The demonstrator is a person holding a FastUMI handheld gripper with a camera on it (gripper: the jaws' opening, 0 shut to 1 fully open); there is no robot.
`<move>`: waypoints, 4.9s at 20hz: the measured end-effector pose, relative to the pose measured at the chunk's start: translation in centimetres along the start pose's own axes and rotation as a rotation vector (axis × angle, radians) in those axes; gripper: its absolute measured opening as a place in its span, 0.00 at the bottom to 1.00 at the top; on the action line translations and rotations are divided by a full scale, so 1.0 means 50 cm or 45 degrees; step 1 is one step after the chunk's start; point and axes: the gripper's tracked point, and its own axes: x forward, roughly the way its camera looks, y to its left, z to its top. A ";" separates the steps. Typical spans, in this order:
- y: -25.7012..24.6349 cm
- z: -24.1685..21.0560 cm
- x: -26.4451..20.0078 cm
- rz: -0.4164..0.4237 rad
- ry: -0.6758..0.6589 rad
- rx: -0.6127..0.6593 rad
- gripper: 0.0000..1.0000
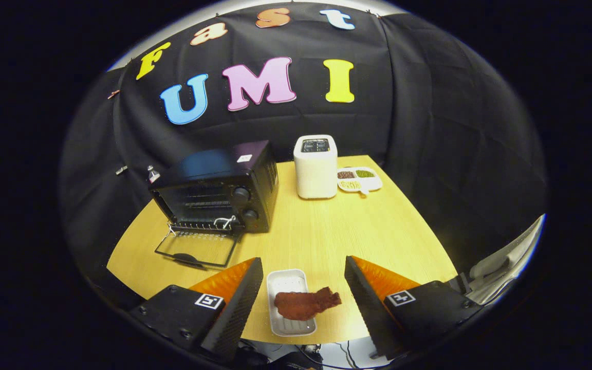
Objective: Open the toaster oven, put the food inside, and close the toaster oven door.
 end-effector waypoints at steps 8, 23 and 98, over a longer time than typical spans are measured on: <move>-0.040 -0.147 0.061 0.303 0.356 0.126 0.99; -0.022 -0.224 0.099 0.454 0.622 0.374 0.38; 0.560 0.028 0.427 0.208 -0.179 0.563 0.97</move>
